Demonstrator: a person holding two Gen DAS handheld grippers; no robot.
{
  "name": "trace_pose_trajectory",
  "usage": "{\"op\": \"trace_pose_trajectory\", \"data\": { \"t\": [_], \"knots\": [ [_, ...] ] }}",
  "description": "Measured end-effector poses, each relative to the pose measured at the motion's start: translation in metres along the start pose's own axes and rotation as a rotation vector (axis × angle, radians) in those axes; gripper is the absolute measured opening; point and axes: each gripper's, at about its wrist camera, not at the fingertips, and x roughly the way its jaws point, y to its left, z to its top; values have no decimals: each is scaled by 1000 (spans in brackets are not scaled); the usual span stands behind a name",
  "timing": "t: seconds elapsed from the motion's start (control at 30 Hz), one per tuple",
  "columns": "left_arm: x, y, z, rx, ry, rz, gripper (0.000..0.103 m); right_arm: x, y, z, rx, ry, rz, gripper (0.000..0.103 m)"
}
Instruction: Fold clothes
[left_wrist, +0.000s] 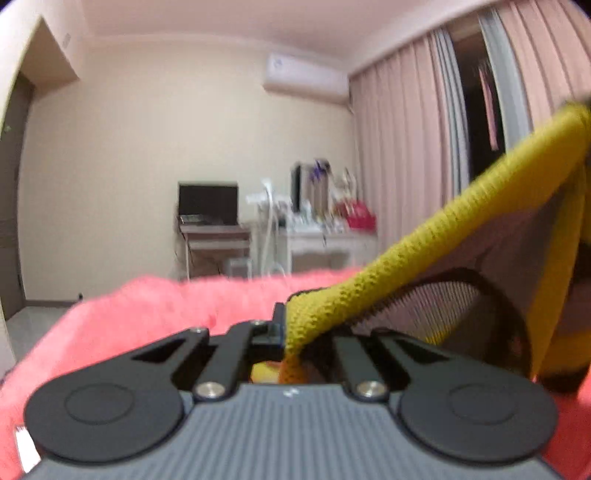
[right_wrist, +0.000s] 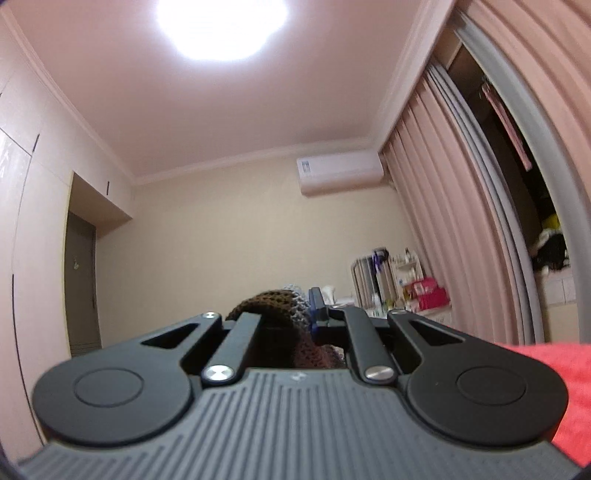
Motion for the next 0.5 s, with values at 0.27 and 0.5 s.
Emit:
{"op": "trace_pose_trajectory", "data": {
  "t": [0.27, 0.5],
  "knots": [
    [-72, 10, 166, 63, -291, -79, 4, -28, 18, 128, -106, -243, 32, 9],
    [-98, 2, 306, 168, -373, -134, 6, -36, 37, 231, -277, -329, -32, 9]
  ]
}}
